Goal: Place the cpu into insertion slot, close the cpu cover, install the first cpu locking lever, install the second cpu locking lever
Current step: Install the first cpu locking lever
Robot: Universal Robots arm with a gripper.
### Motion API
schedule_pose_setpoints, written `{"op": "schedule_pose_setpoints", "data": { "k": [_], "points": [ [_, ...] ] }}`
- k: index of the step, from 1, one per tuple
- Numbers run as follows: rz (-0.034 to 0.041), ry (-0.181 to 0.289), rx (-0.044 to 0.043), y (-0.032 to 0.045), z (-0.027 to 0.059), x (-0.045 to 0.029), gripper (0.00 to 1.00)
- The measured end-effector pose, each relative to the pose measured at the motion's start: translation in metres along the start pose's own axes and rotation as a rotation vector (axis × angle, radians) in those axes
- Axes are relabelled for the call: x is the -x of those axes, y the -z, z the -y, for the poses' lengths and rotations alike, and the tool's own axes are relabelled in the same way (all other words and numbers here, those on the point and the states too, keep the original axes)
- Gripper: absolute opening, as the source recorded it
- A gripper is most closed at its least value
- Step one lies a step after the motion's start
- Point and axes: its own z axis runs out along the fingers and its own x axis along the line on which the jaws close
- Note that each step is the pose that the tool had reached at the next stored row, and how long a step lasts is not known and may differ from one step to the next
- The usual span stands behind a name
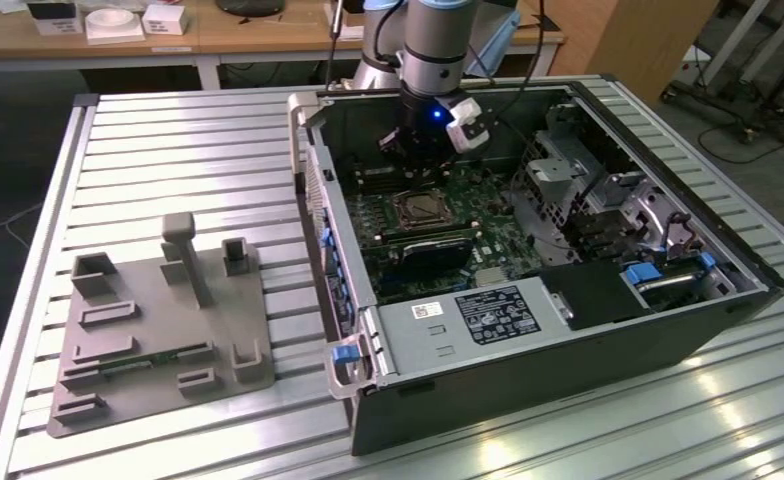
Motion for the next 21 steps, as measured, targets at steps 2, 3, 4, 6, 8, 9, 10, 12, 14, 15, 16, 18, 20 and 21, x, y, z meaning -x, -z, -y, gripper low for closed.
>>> {"op": "schedule_pose_setpoints", "data": {
  "k": [2,3,4,6,8,9,10,12,14,15,16,18,20,21],
  "points": [
    [0.0000,0.000,0.0000,0.0000,0.0000,0.0000,0.11],
    [0.0000,0.000,0.0000,0.0000,0.0000,0.0001,0.11],
    [0.0000,0.000,0.0001,0.0000,0.0000,0.0004,0.11],
    [0.0001,0.000,0.0001,-0.0002,-0.0001,0.0015,0.11],
    [0.0001,0.000,0.0001,-0.0004,-0.0002,0.0032,0.11],
    [-0.0001,0.000,0.0000,-0.0005,-0.0002,0.0039,0.11],
    [-0.0006,0.000,0.0000,-0.0006,-0.0004,0.0046,0.11],
    [-0.0027,0.000,0.0000,-0.0008,-0.0004,0.0064,0.11],
    [-0.0054,0.000,-0.0001,-0.0010,-0.0005,0.0087,0.11],
    [-0.0079,0.000,-0.0001,-0.0012,-0.0006,0.0098,0.11],
    [-0.0111,0.000,-0.0001,-0.0013,-0.0007,0.0107,0.11],
    [-0.0169,0.000,-0.0002,-0.0016,-0.0008,0.0130,0.11],
    [-0.0208,-0.001,-0.0005,-0.0018,-0.0008,0.0145,0.11],
    [-0.0226,-0.001,-0.0005,-0.0019,-0.0008,0.0148,0.11]
  ]
}}
